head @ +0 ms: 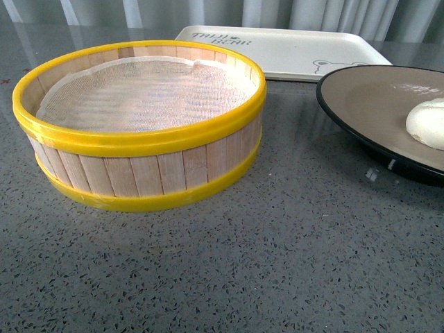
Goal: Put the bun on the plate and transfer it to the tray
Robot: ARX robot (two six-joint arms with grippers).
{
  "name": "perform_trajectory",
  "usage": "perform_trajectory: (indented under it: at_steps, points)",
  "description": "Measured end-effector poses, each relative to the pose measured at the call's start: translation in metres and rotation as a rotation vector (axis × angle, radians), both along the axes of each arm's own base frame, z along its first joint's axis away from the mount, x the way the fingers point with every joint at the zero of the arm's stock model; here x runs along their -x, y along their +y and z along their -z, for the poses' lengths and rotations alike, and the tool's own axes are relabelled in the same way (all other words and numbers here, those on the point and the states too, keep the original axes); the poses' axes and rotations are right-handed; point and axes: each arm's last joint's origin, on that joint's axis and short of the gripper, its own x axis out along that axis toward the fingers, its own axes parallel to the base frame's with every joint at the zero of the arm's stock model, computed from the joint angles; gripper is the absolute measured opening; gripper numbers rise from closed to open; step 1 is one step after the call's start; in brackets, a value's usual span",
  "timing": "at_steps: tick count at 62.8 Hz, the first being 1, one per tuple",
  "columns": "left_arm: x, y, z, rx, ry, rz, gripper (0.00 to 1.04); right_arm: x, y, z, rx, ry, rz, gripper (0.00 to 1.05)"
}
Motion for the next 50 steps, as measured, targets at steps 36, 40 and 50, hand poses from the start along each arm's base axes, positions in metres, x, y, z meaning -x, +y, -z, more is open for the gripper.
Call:
perform_trajectory:
  at_steps: [36,40,50]
  points:
    - [0.0,0.0,0.0,0.0,0.0,0.0,0.99,0.0,0.0,-0.001,0.031,-0.009,0.007,0.96]
    - [0.0,0.0,0.0,0.0,0.0,0.0,0.98,-0.001,0.001,-0.007,0.147,-0.06,0.038,0.96]
    - [0.0,0.0,0.0,0.0,0.0,0.0,0.98,-0.014,-0.002,-0.032,0.344,-0.18,0.037,0.96]
